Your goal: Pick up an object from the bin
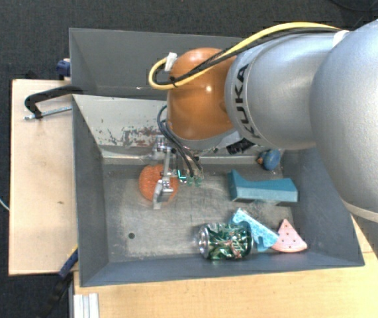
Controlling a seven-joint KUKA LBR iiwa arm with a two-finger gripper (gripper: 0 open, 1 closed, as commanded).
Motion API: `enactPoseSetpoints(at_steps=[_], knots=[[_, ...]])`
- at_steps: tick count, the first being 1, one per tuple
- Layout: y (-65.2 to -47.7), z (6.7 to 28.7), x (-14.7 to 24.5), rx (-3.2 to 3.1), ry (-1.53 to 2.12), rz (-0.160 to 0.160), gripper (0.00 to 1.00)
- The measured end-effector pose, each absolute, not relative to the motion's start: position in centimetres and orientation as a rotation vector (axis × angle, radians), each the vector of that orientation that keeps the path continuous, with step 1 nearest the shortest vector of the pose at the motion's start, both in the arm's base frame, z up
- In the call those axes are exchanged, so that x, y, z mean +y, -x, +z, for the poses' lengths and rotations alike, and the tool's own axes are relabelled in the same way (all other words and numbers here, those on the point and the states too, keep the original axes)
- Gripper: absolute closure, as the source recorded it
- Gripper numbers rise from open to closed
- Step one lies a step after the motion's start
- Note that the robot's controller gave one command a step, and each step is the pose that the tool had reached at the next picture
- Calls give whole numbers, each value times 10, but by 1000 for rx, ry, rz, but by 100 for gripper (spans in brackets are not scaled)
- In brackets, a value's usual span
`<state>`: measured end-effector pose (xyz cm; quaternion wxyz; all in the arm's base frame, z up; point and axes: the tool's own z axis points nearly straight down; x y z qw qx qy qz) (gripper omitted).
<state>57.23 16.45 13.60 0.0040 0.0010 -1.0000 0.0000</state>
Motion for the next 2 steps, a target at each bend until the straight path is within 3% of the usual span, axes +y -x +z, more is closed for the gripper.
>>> enactPoseSetpoints(at_steps=[1,2], knots=[[-574,140,164,-3140,-1,-1,0],[-588,98,142,-3145,-107,-4,0]])
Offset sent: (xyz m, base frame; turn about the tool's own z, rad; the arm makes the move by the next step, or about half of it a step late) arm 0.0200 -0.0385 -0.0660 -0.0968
